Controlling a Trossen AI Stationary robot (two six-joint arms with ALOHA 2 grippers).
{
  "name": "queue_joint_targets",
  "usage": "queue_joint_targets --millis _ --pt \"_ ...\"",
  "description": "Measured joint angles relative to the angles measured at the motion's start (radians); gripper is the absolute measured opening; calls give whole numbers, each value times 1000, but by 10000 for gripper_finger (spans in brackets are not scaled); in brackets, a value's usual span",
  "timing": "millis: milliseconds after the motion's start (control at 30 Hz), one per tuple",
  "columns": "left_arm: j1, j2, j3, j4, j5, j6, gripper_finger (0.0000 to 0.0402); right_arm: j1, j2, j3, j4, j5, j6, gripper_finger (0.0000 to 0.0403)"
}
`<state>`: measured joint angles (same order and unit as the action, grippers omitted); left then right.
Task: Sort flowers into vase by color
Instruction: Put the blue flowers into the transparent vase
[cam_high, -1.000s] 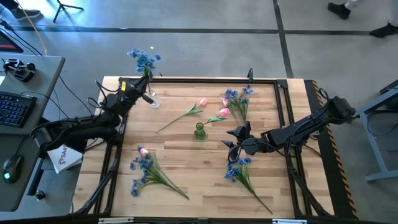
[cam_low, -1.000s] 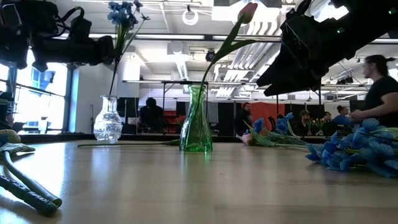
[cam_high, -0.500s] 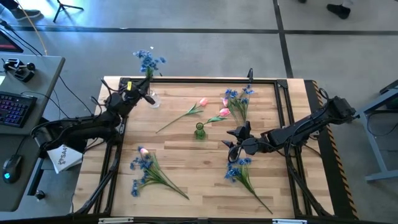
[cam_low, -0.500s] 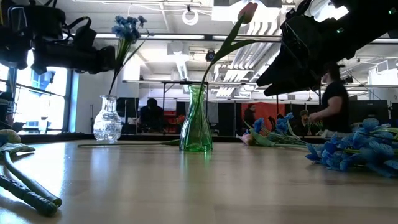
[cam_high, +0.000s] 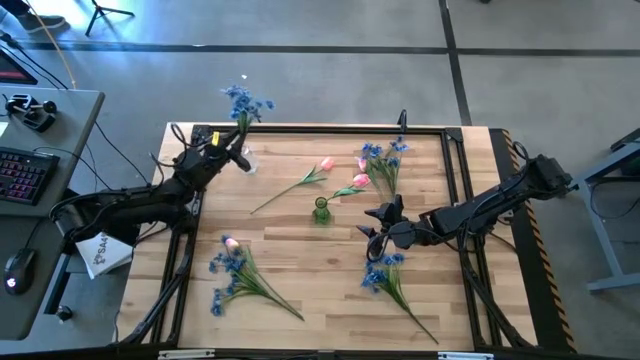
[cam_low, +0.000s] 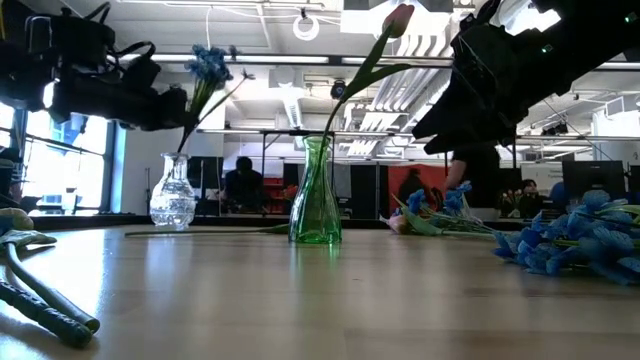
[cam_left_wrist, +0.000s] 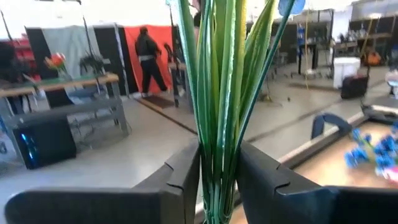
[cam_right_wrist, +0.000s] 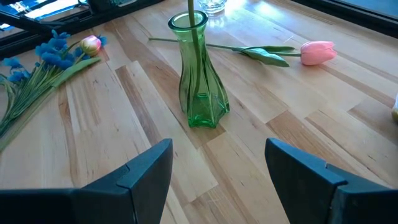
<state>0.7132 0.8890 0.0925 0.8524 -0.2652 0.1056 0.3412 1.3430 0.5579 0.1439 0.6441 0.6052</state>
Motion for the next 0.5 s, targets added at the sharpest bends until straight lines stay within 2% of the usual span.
queue_joint_targets --millis 233,500 --pt "0 -15 11 -154 3 -26 128 0 0 0 14 0 0 252" --pt "0 -75 145 -499 0 -24 164 0 0 0 26 0 -1 252"
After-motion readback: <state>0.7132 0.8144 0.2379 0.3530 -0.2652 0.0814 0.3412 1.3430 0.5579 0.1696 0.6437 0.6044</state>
